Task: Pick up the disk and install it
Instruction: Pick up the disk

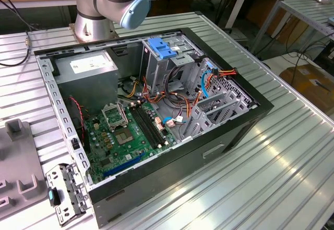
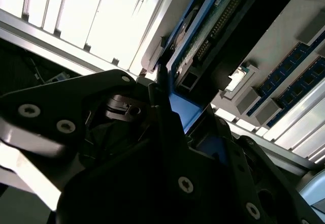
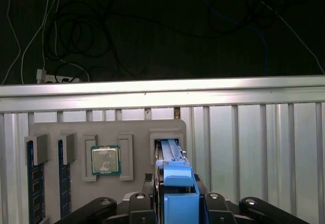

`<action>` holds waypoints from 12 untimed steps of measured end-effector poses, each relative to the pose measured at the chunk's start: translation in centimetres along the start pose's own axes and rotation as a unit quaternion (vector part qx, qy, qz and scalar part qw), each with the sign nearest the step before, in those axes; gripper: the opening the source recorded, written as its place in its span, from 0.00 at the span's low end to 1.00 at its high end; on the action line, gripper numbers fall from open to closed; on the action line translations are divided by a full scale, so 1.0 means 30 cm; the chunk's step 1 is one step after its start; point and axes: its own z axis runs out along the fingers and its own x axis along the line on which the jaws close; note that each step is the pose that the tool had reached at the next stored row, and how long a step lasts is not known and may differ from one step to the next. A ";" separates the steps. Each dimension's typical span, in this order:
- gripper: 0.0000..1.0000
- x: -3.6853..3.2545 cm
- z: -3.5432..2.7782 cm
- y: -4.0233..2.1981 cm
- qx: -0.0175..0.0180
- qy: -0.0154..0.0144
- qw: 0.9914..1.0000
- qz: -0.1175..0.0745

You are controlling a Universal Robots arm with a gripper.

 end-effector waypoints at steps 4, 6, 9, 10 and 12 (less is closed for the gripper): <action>0.39 0.000 0.001 0.000 0.000 0.000 1.000 0.000; 0.39 0.002 0.001 0.000 0.000 0.000 1.000 0.000; 0.38 0.002 0.001 0.000 0.000 0.000 1.000 0.000; 0.38 0.002 0.001 0.000 0.000 0.000 1.000 0.000; 0.37 0.002 0.001 0.000 0.000 0.000 1.000 0.000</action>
